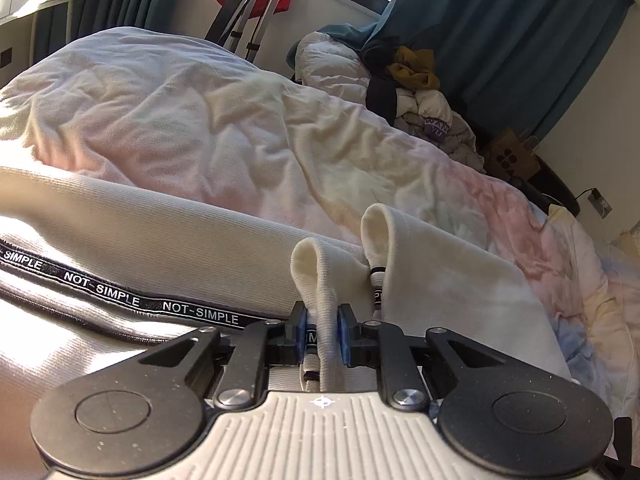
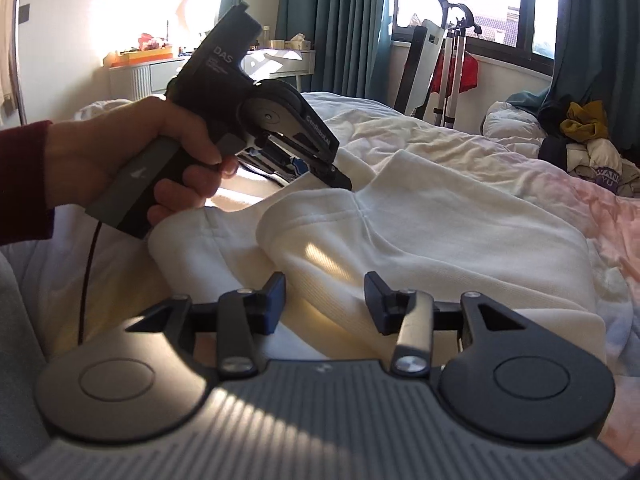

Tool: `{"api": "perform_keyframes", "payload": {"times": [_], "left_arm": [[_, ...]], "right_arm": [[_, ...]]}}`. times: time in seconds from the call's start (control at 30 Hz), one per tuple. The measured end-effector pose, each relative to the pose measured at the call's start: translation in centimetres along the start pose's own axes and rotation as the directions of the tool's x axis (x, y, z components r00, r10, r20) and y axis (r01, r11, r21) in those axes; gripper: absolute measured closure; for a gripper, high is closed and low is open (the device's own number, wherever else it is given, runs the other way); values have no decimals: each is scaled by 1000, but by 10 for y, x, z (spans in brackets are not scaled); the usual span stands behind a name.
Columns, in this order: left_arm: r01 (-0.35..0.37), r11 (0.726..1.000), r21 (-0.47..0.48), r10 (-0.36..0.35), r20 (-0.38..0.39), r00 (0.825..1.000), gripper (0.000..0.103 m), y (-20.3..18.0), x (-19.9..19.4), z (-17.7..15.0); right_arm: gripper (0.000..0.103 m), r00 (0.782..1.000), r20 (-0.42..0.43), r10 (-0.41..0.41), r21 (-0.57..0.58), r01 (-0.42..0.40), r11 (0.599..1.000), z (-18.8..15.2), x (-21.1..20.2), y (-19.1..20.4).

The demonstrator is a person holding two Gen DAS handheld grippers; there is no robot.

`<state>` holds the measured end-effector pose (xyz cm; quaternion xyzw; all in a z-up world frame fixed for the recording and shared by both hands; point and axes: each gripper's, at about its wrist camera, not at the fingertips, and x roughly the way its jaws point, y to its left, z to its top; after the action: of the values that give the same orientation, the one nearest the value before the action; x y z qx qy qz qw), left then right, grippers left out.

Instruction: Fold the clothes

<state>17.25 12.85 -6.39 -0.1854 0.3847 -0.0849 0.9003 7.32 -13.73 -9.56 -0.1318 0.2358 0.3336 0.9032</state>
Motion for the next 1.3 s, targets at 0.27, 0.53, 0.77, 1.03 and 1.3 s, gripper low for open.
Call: {"api": "perform_keyframes", "payload": {"times": [0.27,0.53,0.77,1.03,1.3], "left_arm": [[73,991,-112,-67,55,996,34,0,-34,-1],[196,968,-156,-200,-12,980,22,-14,-42,-19],[205,947,-247,-196,59,979,22,0,-51,-16],[286,921,-266,-262,121,957,22,-5,-57,-13],[242,942,-233,-239,44,970,22,-15,-41,-23]], "right_arm": [[50,997,15,-70,-51,71,996,0,2,13],[89,996,35,-76,2,76,997,6,5,11],[95,988,141,-66,121,49,991,23,-39,-5],[95,989,145,-21,74,10,997,24,-42,-5],[95,985,167,-37,83,23,996,23,-45,-5]]}}
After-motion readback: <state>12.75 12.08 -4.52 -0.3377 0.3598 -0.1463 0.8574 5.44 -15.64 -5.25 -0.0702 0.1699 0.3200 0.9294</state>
